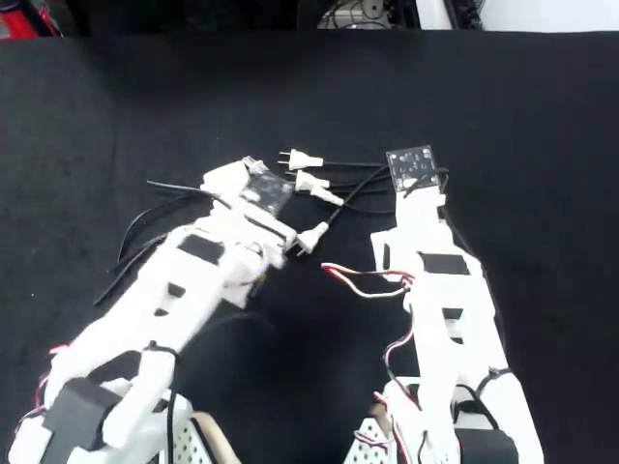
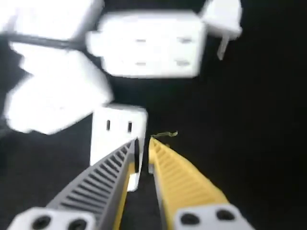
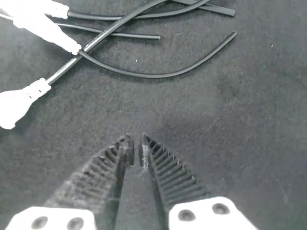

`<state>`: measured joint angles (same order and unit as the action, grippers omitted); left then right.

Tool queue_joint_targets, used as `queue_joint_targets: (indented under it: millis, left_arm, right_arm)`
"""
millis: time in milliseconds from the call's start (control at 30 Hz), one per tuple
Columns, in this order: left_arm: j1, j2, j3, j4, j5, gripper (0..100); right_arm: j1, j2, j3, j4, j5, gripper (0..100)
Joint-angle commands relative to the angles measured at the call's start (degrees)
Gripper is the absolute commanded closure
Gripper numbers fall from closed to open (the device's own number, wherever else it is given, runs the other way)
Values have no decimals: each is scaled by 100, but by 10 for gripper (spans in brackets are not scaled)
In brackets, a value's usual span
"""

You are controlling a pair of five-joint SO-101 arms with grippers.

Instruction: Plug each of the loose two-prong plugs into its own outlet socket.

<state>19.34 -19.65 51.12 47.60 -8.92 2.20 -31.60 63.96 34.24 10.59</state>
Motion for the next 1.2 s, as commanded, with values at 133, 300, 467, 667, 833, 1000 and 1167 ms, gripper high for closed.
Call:
queue_joint_targets:
  millis: [133, 300, 467, 667, 833, 1000, 1167]
  left_arm:
    - [954, -132, -418, 993, 202, 923]
    - [796, -132, -593, 1363, 202, 690]
    - [251, -220, -787, 1415, 202, 611]
    - [-426, -1442, -892, 2022, 202, 616]
    - [-1147, -2813, -470, 2075, 246, 618]
    - [-2079, -3385, 435, 1266, 211, 618]
    - [-2422, -3226, 1059, 527, -185, 618]
  right_arm:
    - [62, -13, -22, -105, -26, 956]
    - [62, -13, -22, -88, -26, 954]
    - [70, -13, -22, -88, -18, 954]
    - [360, -13, -75, -123, -53, 953]
    - [360, -13, -75, -123, -53, 953]
    - [352, -13, -66, -123, -53, 953]
    - [-9, -13, -233, -9, -70, 955]
